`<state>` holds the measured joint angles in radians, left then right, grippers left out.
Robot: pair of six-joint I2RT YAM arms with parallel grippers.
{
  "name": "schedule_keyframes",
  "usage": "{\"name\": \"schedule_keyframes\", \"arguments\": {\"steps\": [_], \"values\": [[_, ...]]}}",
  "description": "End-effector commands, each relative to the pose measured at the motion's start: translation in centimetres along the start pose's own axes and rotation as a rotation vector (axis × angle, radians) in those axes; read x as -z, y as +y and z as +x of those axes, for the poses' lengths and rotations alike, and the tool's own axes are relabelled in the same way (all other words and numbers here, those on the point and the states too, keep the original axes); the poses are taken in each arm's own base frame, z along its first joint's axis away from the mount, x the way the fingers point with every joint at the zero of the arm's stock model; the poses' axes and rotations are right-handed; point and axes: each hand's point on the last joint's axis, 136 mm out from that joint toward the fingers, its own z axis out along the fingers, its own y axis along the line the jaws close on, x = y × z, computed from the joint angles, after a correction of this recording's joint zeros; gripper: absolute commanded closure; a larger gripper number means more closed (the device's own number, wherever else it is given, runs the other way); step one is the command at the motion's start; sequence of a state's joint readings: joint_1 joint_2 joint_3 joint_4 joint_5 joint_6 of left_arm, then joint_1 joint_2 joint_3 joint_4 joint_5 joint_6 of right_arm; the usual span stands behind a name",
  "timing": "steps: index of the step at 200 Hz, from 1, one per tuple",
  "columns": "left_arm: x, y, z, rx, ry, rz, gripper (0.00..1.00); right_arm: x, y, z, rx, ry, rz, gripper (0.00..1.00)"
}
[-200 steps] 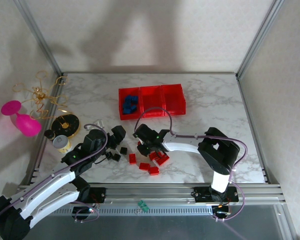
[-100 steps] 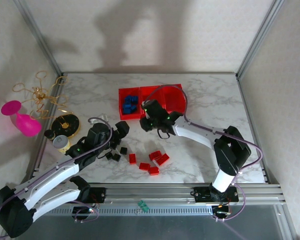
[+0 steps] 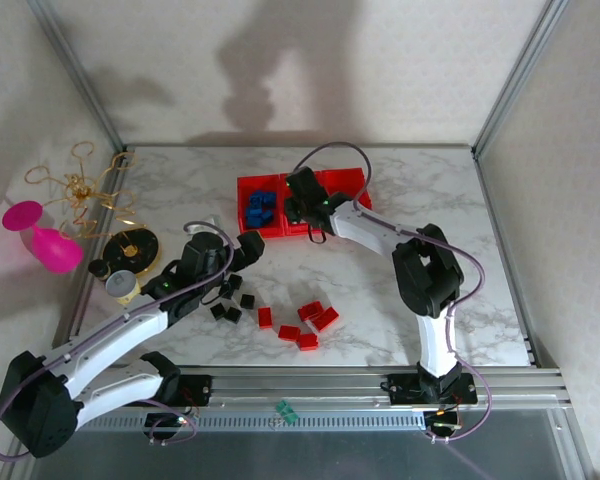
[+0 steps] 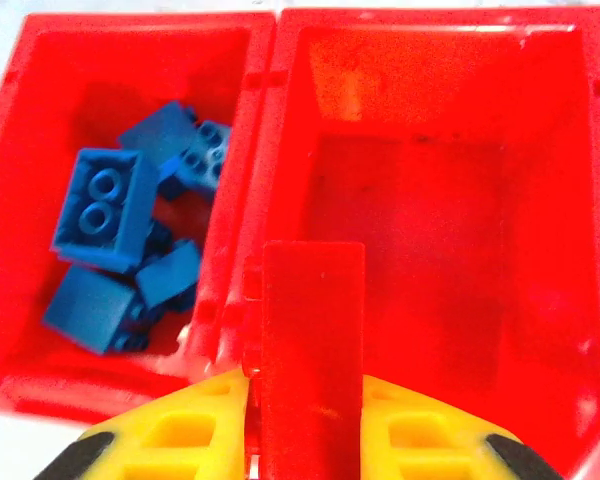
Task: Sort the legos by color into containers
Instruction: Place the lego in the container, then pick up the lego from the bottom-center of the table.
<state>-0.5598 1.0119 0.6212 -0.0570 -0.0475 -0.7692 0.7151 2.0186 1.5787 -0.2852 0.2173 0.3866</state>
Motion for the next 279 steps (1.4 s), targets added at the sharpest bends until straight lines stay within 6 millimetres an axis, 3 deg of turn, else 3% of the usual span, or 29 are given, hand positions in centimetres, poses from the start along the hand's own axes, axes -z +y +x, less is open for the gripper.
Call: {"name": "schedule_keyframes", "arguments": {"steps": [1, 19, 23, 46, 71, 89, 108, 169, 199, 205, 279], "values": [[-0.3, -1.5, -1.4, -0.005, -0.018, 0.052, 0.0, -1.5, -0.7, -2.2, -0.016, -0.049, 0.05, 0.84], [-0.6, -1.6, -1.5, -0.004, -0.015, 0.055, 0.0, -2.7, -0.7, -2.7, -0.005, -0.057, 0.072, 0.84], [-0.6, -1.6, -1.5, -0.005, -0.014, 0.054, 0.0, -3.1, -2.1, -3.4, -0.019, -0.064, 0.096, 0.84], [-0.8, -1.5, -1.5, -0.007, -0.009, 0.053, 0.0, -4.6, -3.1, -3.9, -0.016, -0.066, 0.132, 0.82], [-0.9, -1.3, -1.5, -0.011, -0.008, 0.048, 0.0, -5.1, -3.3, -4.3, -0.014, -0.064, 0.138, 0.76], [-0.9, -1.2, -1.6, -0.011, -0.007, 0.047, 0.0, -4.5, -3.1, -4.8, -0.012, -0.076, 0.126, 0.71], [-0.7, -1.4, -1.8, -0.011, -0.011, 0.051, 0.0, -3.5, -2.5, -5.4, -0.007, -0.093, 0.087, 0.59], [-0.5, -1.9, -1.8, -0.014, 0.001, 0.071, 0.0, 1.0, -1.5, -6.0, 0.004, -0.129, 0.038, 0.5], [-0.1, -1.5, -1.2, -0.017, 0.019, 0.066, 0.0, 3.3, -1.0, -4.2, 0.018, -0.108, 0.01, 0.45], [0.0, -1.3, -1.2, -0.016, 0.02, 0.065, 0.0, 3.9, 0.4, -3.2, 0.034, -0.095, -0.014, 0.44], [2.6, 1.4, -0.3, 0.02, 0.005, 0.011, 0.0, 7.9, 3.6, 6.9, 0.081, 0.082, -0.096, 0.35]]}}
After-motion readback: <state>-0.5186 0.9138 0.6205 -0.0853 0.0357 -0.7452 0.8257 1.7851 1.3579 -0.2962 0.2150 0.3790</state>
